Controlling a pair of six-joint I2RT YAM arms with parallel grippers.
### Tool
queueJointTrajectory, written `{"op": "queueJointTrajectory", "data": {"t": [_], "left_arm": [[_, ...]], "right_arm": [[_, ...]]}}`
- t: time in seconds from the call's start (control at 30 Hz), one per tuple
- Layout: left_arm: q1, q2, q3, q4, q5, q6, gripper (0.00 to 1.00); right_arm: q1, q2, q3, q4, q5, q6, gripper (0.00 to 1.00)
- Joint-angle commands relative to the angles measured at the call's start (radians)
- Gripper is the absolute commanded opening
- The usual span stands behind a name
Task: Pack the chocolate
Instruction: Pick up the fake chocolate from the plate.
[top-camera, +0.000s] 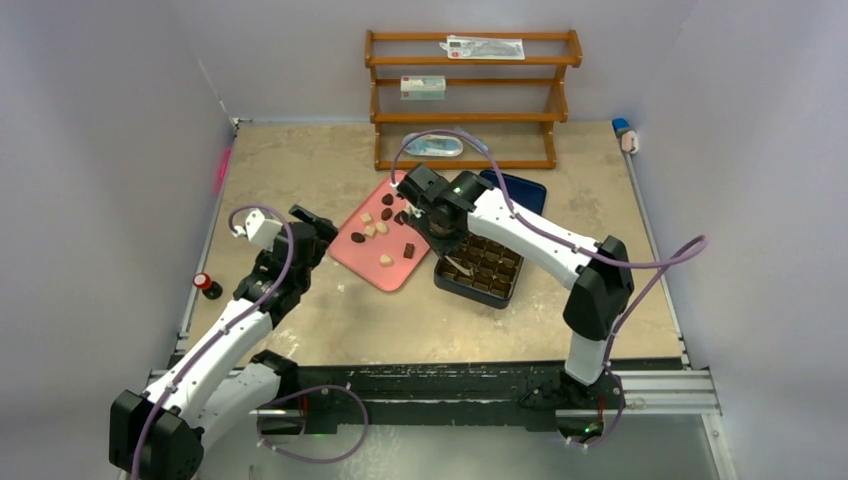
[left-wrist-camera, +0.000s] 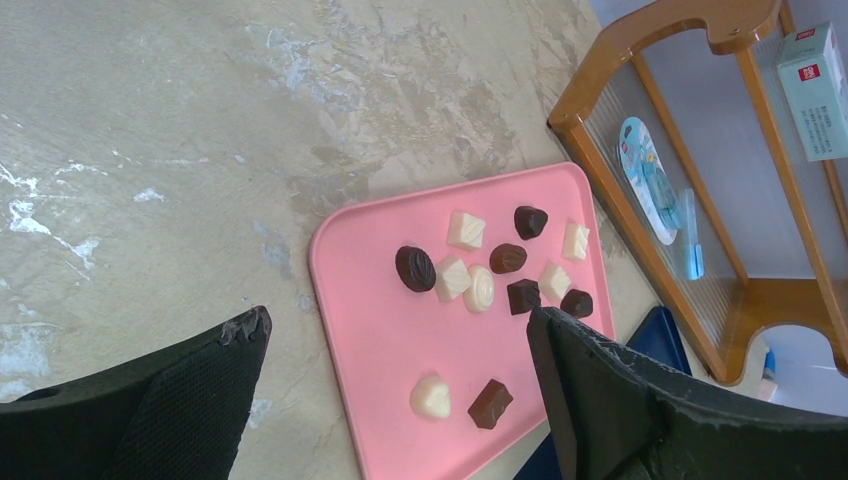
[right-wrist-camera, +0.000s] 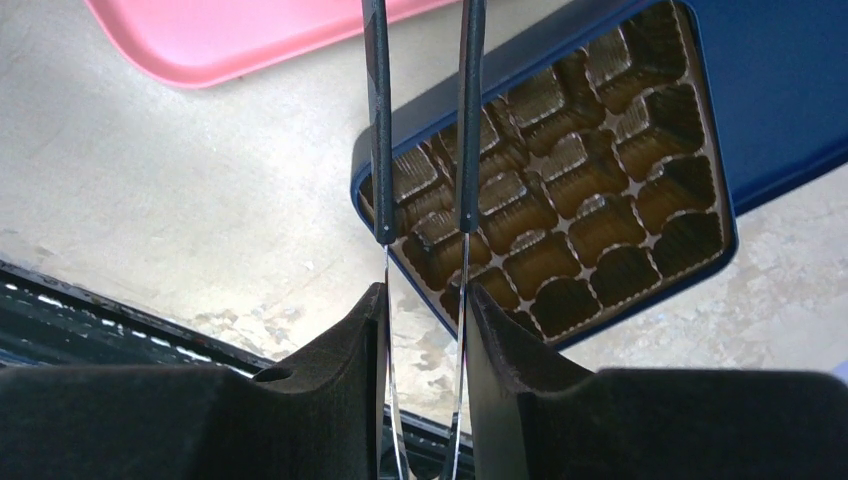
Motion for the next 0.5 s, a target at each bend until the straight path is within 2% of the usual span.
{"op": "queueJointTrajectory", "data": {"t": [0.0,0.47], "left_arm": [[0.005,-0.002,0.008,0.019,0.008,0.01,1.0],[0.005,-0.015,-0.001,0.018,0.014,0.012,1.0]], "right_arm": [[0.0,-0.078,-0.041,0.0,0.052,0.03,0.0],[-0.043,-0.213,-0.138,-0.005,0.111,0.072,0.0]]}}
